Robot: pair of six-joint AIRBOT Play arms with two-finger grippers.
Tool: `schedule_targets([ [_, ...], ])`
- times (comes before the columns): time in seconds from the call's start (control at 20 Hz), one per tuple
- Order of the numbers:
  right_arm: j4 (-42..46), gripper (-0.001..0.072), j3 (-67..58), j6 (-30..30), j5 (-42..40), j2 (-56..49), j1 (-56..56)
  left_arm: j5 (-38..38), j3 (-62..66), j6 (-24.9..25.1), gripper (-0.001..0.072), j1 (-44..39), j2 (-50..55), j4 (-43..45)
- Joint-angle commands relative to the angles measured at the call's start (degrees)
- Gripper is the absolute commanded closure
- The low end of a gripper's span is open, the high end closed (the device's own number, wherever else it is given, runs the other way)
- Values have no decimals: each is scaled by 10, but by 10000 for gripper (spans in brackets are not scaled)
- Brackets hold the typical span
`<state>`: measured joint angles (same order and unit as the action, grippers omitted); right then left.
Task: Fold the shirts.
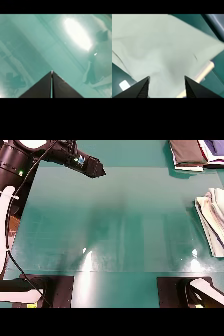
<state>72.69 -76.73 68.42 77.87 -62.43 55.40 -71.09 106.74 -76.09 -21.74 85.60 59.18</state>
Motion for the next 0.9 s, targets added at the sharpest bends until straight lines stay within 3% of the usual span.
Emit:
schedule_targets([
  [0.0,35,200,44,35,3,11,30,-1,0,0,671,0,0,0],
  [0.15,1,202,42,37,-6,11,-1,2,0,0,671,0,0,0],
  [0.3,-104,202,43,38,-19,11,-73,-7,0,-1,671,0,0,-1],
  [0.4,-167,202,43,38,-21,11,-146,-19,0,0,671,0,0,-1],
  [0.55,-190,216,43,37,-41,11,-285,-13,0,0,671,0,0,-1],
  [0.65,-190,447,43,37,-60,11,-373,-13,0,0,671,0,0,-1],
  [0.7,-189,529,43,37,-70,11,-411,-13,0,0,671,0,0,-1],
  [0.8,-186,601,43,37,-97,11,-476,-13,0,0,671,0,0,-1],
  [0.85,-186,694,43,36,-108,11,-502,-13,0,0,671,0,0,-1],
])
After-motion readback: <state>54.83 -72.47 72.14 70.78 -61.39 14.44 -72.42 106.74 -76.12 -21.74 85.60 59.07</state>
